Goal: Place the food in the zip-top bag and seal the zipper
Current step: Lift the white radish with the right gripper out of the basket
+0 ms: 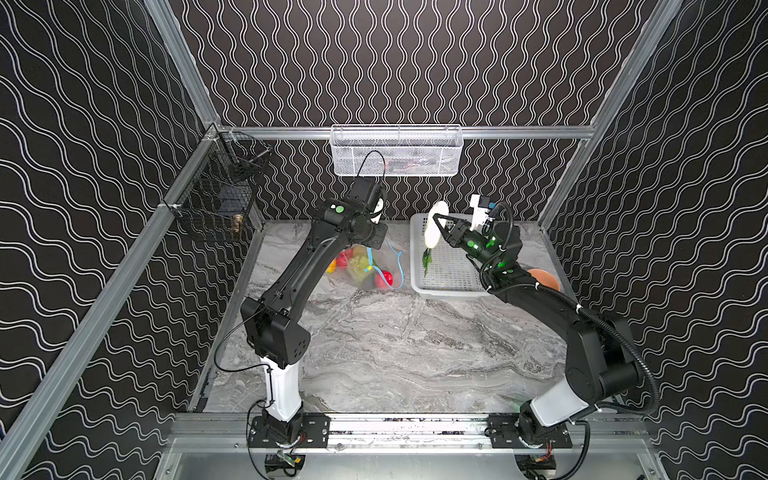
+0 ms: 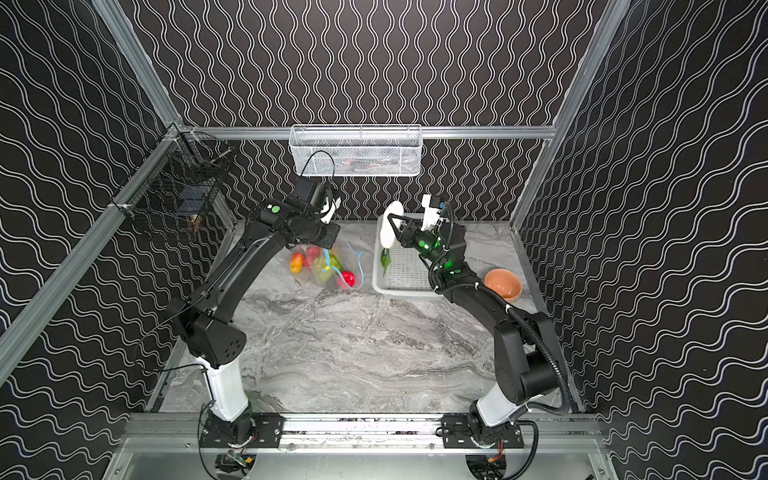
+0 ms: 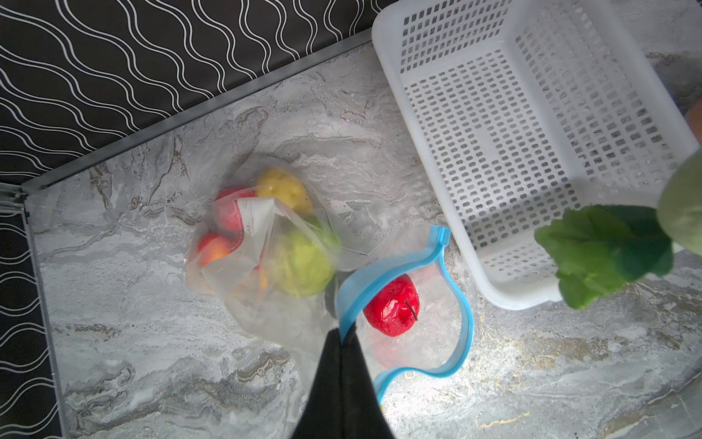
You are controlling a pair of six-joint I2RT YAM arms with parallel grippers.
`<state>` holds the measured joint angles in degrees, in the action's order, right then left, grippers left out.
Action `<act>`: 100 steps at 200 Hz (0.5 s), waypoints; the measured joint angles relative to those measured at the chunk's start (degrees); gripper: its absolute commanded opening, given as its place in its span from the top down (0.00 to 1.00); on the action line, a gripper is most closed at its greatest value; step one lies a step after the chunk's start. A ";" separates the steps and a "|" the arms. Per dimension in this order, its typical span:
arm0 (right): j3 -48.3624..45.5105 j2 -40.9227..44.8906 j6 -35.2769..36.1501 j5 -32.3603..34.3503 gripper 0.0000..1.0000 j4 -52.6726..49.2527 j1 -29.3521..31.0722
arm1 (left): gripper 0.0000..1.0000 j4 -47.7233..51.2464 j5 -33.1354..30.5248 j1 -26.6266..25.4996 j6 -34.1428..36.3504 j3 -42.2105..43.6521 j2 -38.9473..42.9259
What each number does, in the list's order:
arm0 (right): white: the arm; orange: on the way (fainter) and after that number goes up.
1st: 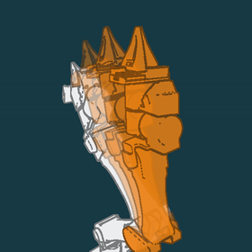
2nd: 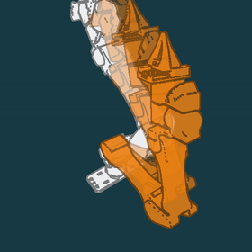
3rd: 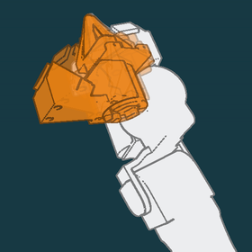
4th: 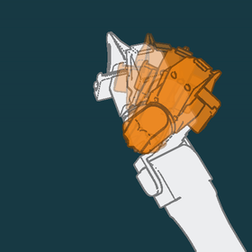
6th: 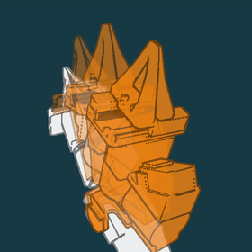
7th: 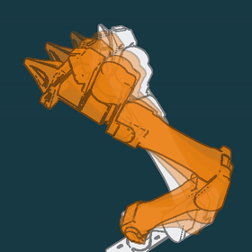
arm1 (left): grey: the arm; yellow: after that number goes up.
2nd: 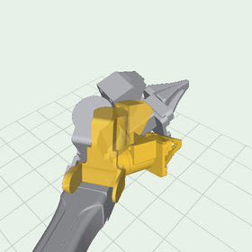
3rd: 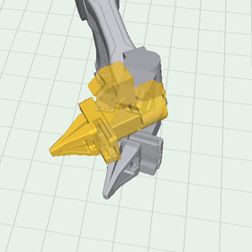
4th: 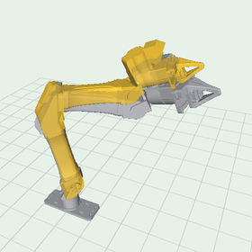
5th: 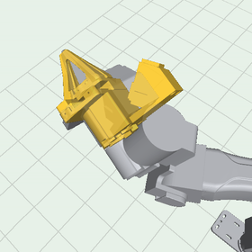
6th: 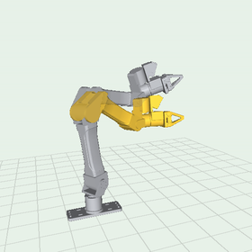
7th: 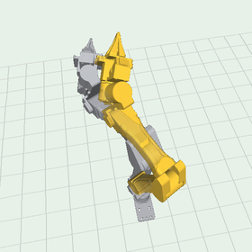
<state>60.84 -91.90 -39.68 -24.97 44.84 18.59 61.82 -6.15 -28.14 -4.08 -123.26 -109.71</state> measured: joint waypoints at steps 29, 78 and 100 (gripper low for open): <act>-1.75 -1.16 -3.04 -0.85 1.00 8.20 0.02 | 1.00 0.15 0.02 0.00 0.00 -1.53 -0.90; -1.05 -2.43 -4.42 -0.94 1.00 16.26 2.36 | 1.00 1.27 0.83 0.00 0.04 -4.28 -2.32; 0.55 -2.97 -2.60 -0.39 1.00 16.76 4.26 | 1.00 1.51 1.29 0.00 0.07 -4.63 -2.36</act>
<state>61.39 -94.87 -42.28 -25.36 61.60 22.85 63.33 -4.86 -28.14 -4.01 -127.90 -112.07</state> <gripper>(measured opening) 0.337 0.040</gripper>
